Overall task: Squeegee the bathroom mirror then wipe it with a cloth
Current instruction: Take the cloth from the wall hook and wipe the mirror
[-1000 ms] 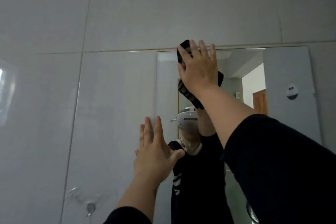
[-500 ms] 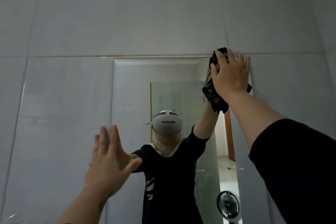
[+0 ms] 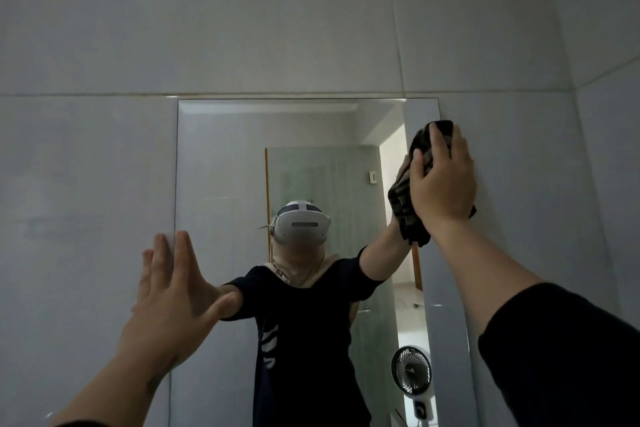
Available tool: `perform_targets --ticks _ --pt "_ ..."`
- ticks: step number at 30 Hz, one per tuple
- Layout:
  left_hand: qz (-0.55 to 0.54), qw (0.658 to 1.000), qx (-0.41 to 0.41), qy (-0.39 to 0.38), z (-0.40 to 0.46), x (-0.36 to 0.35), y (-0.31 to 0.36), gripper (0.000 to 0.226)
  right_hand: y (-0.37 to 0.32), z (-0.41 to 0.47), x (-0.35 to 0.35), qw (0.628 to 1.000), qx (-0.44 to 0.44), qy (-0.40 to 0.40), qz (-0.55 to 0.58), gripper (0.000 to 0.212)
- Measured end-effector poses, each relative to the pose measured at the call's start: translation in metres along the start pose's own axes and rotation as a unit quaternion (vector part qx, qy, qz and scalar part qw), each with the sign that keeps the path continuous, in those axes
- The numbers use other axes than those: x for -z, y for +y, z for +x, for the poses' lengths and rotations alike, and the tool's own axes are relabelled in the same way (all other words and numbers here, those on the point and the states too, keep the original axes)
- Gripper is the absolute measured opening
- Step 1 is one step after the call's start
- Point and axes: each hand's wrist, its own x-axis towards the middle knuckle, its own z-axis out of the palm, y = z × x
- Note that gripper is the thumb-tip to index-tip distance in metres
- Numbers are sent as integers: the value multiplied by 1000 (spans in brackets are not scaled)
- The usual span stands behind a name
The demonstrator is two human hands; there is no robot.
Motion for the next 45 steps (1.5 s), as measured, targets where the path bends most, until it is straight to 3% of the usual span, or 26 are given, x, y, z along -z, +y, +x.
perform_targets --ticks 3,10,22,26,31,36,45 --pt "5 1000 1 6 0 -1 -1 117 -18 -10 -6 1000 10 -9 -4 48" --pt "9 1000 1 26 -1 -1 -1 116 -111 -38 -29 989 140 -48 21 48" --pt "-22 999 -4 33 -2 -4 -3 108 -251 -108 -64 941 313 -122 39 46" --pt "-17 999 -10 42 -16 -12 -10 99 -243 -121 -62 928 361 -92 9 43" --pt "119 990 -45 54 -41 -17 -23 84 -200 -153 -51 905 415 -82 -33 44" --pt "162 984 -76 4 -60 -22 -22 80 -156 -161 -37 913 394 -89 -61 47" --pt "192 979 -62 -6 -57 -28 -20 87 -76 -138 -8 945 286 -116 -106 49"
